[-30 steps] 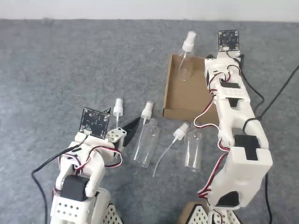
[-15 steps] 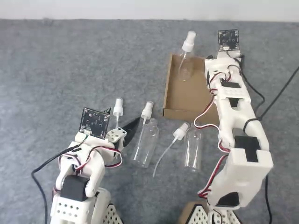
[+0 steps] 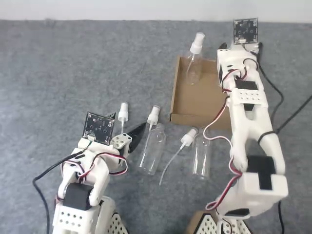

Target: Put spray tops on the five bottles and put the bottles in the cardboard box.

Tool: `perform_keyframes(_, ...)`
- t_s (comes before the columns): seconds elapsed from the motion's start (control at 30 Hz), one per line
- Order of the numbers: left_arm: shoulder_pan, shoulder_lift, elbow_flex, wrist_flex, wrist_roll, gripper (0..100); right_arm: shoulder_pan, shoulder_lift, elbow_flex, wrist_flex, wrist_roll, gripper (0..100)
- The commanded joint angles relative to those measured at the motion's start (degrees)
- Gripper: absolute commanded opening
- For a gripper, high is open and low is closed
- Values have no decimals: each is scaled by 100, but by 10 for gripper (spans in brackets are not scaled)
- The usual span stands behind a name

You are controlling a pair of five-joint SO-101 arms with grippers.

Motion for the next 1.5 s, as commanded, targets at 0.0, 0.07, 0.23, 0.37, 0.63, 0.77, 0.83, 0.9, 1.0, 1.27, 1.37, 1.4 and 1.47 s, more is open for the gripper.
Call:
perform_keyframes(0.0,-26,-70,-48,-149,-44,294,-127,-963,-211,435,62,336)
perform_keyframes(0.07,-26,-70,-48,-149,-44,294,-145,-1262,-211,752,79,336)
perform_keyframes(0.23,-26,-70,-48,-149,-44,294,-171,-2097,-202,1789,79,336)
perform_keyframes(0.37,-26,-70,-48,-149,-44,294,-145,-2738,-185,2695,88,336)
perform_keyframes(0.63,-26,-70,-48,-141,-44,294,-119,-3741,-167,4699,88,336)
perform_keyframes(0.77,-26,-70,-48,-141,-44,294,4,-4092,-167,5947,44,336)
perform_keyframes(0.83,-26,-70,-48,-141,-44,294,321,-4145,-167,6308,44,336)
perform_keyframes(0.9,-26,-70,-48,-141,-44,294,769,-4075,-149,6422,44,336)
perform_keyframes(1.0,-26,-70,-48,-141,-44,294,1323,-3767,97,6316,35,336)
perform_keyframes(1.27,-26,-53,-48,-141,-44,294,1719,-2571,870,5815,-53,336)
perform_keyframes(1.37,-26,-44,-48,-141,-44,294,1701,-2202,958,5745,-457,336)
perform_keyframes(1.4,-26,-44,-48,-141,-35,294,1710,-2088,958,5710,-563,336)
perform_keyframes(1.47,-26,-44,-48,-141,-35,294,1710,-1886,958,5692,-730,336)
